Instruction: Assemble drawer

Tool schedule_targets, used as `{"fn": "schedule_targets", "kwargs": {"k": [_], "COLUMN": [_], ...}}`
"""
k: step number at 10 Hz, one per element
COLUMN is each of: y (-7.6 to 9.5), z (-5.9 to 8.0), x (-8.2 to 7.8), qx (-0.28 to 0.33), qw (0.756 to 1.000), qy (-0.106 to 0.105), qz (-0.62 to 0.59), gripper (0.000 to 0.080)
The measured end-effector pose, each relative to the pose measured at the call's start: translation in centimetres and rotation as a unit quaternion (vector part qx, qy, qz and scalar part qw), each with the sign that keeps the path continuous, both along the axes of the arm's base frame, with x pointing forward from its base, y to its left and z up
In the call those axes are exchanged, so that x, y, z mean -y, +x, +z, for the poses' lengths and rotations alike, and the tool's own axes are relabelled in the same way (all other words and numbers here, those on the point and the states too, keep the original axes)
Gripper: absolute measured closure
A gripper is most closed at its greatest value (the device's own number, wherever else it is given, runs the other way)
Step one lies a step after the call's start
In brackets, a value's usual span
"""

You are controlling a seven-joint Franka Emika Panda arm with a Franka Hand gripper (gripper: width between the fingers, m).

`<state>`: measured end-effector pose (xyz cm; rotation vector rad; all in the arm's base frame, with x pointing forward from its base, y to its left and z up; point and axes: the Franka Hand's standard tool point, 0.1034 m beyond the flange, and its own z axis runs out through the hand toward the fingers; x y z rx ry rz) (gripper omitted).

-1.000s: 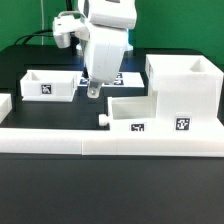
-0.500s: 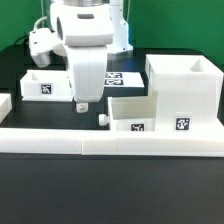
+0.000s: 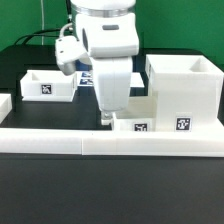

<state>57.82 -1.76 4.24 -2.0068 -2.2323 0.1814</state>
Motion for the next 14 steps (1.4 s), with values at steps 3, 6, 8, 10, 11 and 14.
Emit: {"fn": "schedule_targets", "kwargs": {"k": [3, 6, 8, 10, 11, 14], "y": [-0.02, -0.1, -0.08, -0.06, -0.05, -0.12], "z": [-0.03, -0.18, -0.35, -0.08, 0.09, 0.02], "x": [0.16, -0.47, -0.5, -0.65, -0.73, -0.5], "qx": [0.0, -0.002, -0.008, -0.016, -0.02, -0.021], "qw": [1.0, 1.0, 1.0, 1.0, 0.999, 0.999], "qy": [-0.005, -0.003, -0.007, -0.018, -0.024, -0.025], "qz": [-0.012, -0.01, -0.002, -0.012, -0.019, -0.024], "gripper": [0.0151, 0.0151, 0.0151, 0.0151, 0.0151, 0.0151]}}
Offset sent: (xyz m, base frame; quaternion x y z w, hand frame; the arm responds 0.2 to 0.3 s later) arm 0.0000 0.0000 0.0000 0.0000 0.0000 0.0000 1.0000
